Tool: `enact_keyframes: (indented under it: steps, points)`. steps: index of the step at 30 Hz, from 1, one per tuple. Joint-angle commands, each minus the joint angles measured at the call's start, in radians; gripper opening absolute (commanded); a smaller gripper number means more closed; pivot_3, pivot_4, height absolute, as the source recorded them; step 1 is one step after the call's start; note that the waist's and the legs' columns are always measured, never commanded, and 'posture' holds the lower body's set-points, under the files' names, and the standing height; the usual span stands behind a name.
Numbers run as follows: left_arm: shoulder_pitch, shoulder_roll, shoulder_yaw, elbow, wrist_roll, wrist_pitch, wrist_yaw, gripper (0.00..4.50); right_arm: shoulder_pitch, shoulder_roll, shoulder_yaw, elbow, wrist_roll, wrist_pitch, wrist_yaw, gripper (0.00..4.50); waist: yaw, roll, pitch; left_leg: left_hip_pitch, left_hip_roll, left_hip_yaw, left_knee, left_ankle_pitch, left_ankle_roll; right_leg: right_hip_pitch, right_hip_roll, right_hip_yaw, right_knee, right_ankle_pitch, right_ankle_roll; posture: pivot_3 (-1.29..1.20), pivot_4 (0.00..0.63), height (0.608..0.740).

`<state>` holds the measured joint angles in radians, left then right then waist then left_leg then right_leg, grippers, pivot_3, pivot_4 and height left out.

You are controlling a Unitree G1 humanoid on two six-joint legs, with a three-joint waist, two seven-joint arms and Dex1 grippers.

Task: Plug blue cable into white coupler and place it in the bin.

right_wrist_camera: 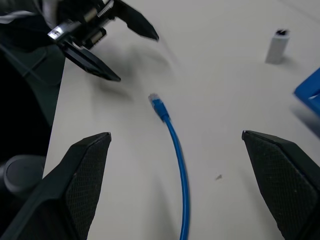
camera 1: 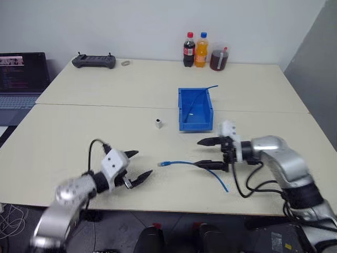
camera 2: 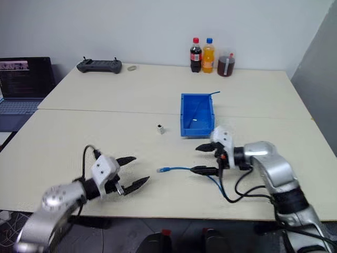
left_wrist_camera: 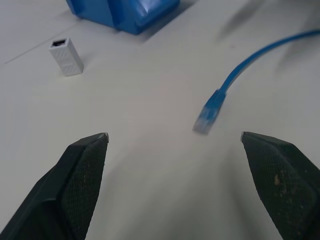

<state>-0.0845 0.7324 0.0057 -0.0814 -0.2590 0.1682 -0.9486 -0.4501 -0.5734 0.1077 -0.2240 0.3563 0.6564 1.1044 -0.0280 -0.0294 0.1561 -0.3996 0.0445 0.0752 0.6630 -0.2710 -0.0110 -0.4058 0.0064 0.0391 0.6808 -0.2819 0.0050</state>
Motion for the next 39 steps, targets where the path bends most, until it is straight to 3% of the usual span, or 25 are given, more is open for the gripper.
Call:
enact_keyframes:
  steps: [1,8,19,29,33,39]
  points:
    - [-0.16,-0.017,-0.093,0.231,0.04,-0.143,-0.172,4.5,0.03,-0.009,-0.056,-0.102,0.071,0.052,-0.049,4.48,-0.003,0.0,0.0,0.0,0.0,0.001,0.0,0.0,0.0,-0.001,0.0,0.0,0.0,0.0,0.0,0.0,0.15,0.74]
    - [-0.342,-0.081,-0.205,0.486,0.087,-0.298,-0.367,4.5,0.096,-0.027,-0.09,-0.191,0.095,0.078,-0.133,4.48,0.0,-0.001,0.0,-0.002,0.001,0.003,0.0,0.0,0.0,-0.003,0.001,0.003,0.001,0.0,0.0,0.0,0.15,0.74]
    - [-0.376,-0.103,-0.225,0.647,0.126,-0.411,-0.449,2.31,0.16,-0.035,-0.128,-0.256,0.133,0.118,-0.246,4.5,-0.002,-0.001,-0.001,0.0,0.001,0.003,0.001,0.0,0.0,-0.001,0.001,0.004,0.001,0.0,0.0,0.0,0.15,0.74]
    - [-0.376,-0.109,-0.215,0.655,0.117,-0.363,-0.439,0.22,0.152,-0.034,-0.099,-0.221,0.116,0.085,-0.275,4.5,0.0,0.0,-0.003,0.001,0.001,0.002,0.002,0.0,0.0,0.0,0.001,0.003,0.002,0.001,0.002,0.0,0.15,0.74]
    - [-0.344,-0.123,-0.181,0.528,0.075,-0.209,-0.366,0.22,0.147,-0.022,-0.099,-0.229,0.128,0.091,-0.296,4.5,0.0,0.0,-0.004,0.001,0.001,0.002,0.002,0.0,0.0,0.0,0.001,0.003,0.002,0.001,0.002,0.0,0.15,0.74]
    - [-0.25,-0.181,-0.002,0.0,-0.271,0.432,-0.074,0.22,0.158,0.061,-0.197,-0.304,0.28,0.251,-0.42,4.5,-0.001,-0.001,-0.002,-0.002,0.001,-0.001,0.003,0.0,0.0,-0.001,0.0,0.002,0.002,0.001,0.002,0.0,0.15,0.74]
